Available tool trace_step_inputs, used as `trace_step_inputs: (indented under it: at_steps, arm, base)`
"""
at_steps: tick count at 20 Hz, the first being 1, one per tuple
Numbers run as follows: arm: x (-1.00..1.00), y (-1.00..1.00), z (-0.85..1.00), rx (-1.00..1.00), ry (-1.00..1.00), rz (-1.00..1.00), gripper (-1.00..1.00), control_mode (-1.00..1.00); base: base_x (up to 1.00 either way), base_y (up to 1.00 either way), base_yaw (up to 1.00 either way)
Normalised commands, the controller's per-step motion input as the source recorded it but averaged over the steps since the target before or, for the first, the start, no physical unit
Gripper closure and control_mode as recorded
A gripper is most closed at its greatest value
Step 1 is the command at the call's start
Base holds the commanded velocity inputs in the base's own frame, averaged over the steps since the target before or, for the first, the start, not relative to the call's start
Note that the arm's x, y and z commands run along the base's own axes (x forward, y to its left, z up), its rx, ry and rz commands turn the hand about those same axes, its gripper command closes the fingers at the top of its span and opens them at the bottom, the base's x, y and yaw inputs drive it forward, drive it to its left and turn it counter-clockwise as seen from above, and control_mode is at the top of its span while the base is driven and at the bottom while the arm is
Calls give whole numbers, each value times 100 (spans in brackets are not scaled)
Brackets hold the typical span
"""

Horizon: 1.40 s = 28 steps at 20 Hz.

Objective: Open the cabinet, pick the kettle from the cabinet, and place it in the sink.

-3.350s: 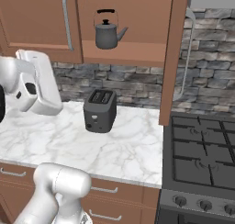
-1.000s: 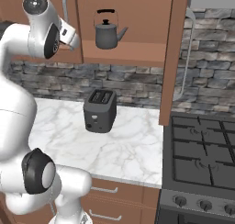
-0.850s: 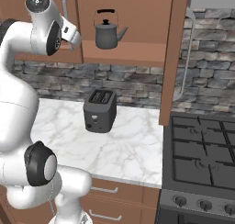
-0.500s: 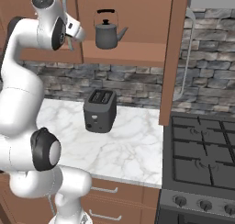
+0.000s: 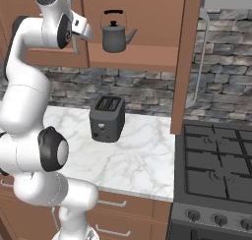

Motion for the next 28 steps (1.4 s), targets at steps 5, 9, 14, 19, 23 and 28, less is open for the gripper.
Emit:
trace_step_inputs:
  at_steps: [5,9,14,19,23,28]
  arm:
    - [45,1,-20,-4,0,-2,100,-100]
    - [17,7,-27,0,-6,-7,100,-100]
    - [7,16,-23,0,-8,-13,100,-100]
    - [-1,10,-19,0,-5,-9,100,-100]
    - [-33,15,-13,0,0,0,100,-100]
    - [-44,18,-8,0,-1,4,100,-100]
  base:
    - [0,0,0]
    - [0,0,0]
    - [0,0,0]
    - [0,0,0]
    - [0,0,0]
    - [0,0,0]
